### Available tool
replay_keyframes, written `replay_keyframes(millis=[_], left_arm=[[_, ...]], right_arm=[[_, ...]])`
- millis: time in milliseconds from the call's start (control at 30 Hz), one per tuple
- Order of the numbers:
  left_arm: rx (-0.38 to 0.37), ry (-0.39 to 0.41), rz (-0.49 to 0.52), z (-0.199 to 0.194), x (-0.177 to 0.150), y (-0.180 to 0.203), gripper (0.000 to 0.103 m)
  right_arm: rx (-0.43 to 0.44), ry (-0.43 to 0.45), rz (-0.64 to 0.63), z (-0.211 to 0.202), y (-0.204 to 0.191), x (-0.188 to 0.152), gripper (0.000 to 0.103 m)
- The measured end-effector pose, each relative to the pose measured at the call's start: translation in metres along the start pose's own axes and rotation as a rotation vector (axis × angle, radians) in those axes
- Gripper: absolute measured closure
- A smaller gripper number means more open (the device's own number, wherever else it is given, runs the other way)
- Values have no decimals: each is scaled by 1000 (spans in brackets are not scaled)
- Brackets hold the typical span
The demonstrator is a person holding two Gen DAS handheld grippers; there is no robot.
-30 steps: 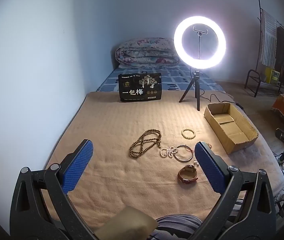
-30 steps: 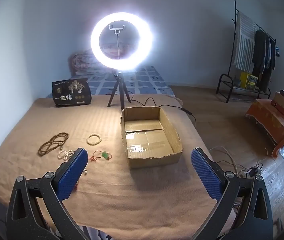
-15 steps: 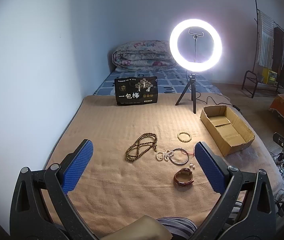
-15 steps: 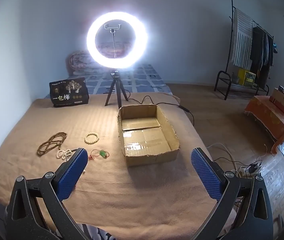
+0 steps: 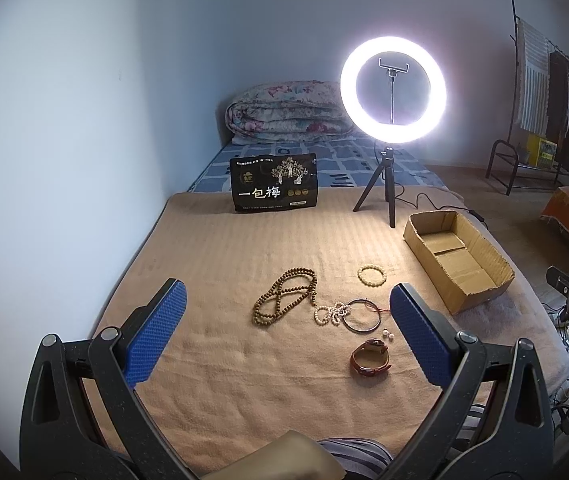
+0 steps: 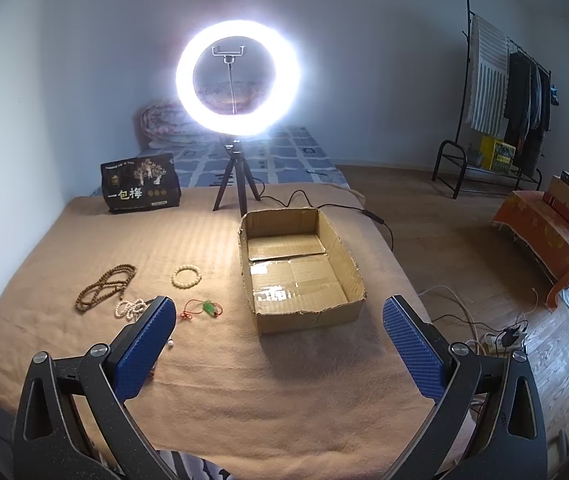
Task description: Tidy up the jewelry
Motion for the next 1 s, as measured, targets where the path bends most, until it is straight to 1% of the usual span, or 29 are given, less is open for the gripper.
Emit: replay_keyframes(millis=[1000], left_arm=[[0,-2,-1,4,0,3,0]], right_arm=[[-1,-18,0,3,1,-2,0]])
Point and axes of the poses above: each gripper's, at about its wrist camera, not at the fingertips, and z roughly the way its jaws point, y to its right, x to its top, the point moved 8 cm from there along z, roughly the way its jaws point, and after that the axes turned 11 degrees about x, right-handed, at the moved point
